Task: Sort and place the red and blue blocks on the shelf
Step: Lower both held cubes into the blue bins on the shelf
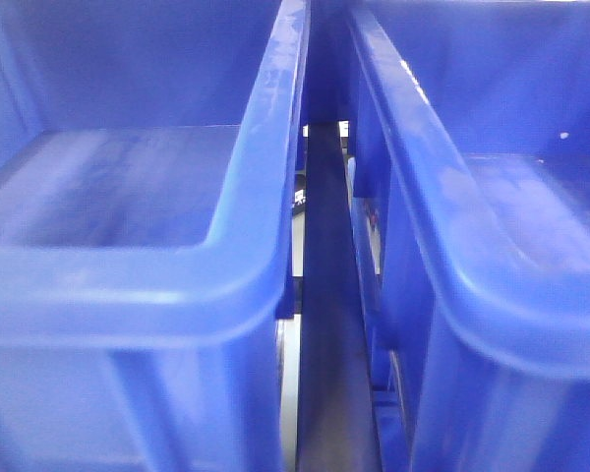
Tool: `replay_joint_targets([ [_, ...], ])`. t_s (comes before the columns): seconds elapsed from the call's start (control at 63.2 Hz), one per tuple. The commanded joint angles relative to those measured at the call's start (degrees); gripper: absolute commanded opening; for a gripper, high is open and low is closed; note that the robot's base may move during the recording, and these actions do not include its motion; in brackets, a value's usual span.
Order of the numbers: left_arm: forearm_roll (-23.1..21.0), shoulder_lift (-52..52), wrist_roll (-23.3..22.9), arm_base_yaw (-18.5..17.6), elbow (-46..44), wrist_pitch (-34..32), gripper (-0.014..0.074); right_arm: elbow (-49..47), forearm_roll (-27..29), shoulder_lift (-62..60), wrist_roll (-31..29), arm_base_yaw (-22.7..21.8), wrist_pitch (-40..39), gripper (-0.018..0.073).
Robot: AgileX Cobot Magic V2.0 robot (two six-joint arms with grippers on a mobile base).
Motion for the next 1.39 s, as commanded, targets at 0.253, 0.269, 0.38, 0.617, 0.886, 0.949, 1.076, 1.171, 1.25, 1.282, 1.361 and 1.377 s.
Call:
replay_joint_targets([
  [0.253,-0.54,0.49,-0.25,0.09,-1.60,-4.87,0.0123,-1.76,-0.22,0.10,0.04,-0.14,-4.87,0.0057],
  [0.269,-0.54,0.49,-0.25,0.09,-1.60,-4.87,0.0123,-1.76,-0.22,0.10,0.04,-0.14,-4.87,0.0057],
  [0.38,-0.54,0.49,-0.25,0.09,-1.60,-5.11,0.0123,-1.76,-0.22,0.10,0.04,-0.14,-4.87,0.0057],
  [0.617,-0.54,0.49,-0.25,0.09,-1.60,-5.00,0.0123,-1.76,-0.22,0.10,0.04,-0.14,-4.87,0.0057],
  [0.886,-0.75,0.49,-0.25,0.09,-1.60,-4.85,0.0123,-1.76,-0.22,0.10,0.04,-0.14,-4.87,0.0057],
  [0.949,-0.75,0.49,-0.25,0.09,-1.60,-4.58,0.0123,-1.76,-0.22,0.10,0.04,-0.14,-4.87,0.0057],
  [1.076,-0.75,1.53,-0.25,0.09,-1.60,-2.78,0.0123,-1.76,-0.22,0.10,0.04,-0.14,-4.87,0.0057],
  [1.171,-0.90,3.08,-0.25,0.09,-1.60,0.15,0.0123,-1.76,-0.22,0.10,0.04,-0.14,-4.87,0.0057],
  [1.25,-1.72,4.68,-0.25,0.09,-1.60,1.15,0.0123,-1.76,-0.22,0.10,0.04,-0.14,-4.87,0.0057],
  [1.282,-2.34,5.30,-0.25,0.09,-1.60,1.15,0.0123,-1.76,-0.22,0.10,0.04,-0.14,-4.87,0.0057],
  [1.361,-4.29,7.20,-0.25,0.09,-1.60,1.05,0.0123,-1.76,-0.22,0.10,0.04,-0.14,-4.87,0.0057],
  [1.377,-4.62,7.36,-0.25,0.09,-1.60,1.05,0.0123,-1.76,-0.22,0.10,0.04,-0.14,-4.87,0.0057],
])
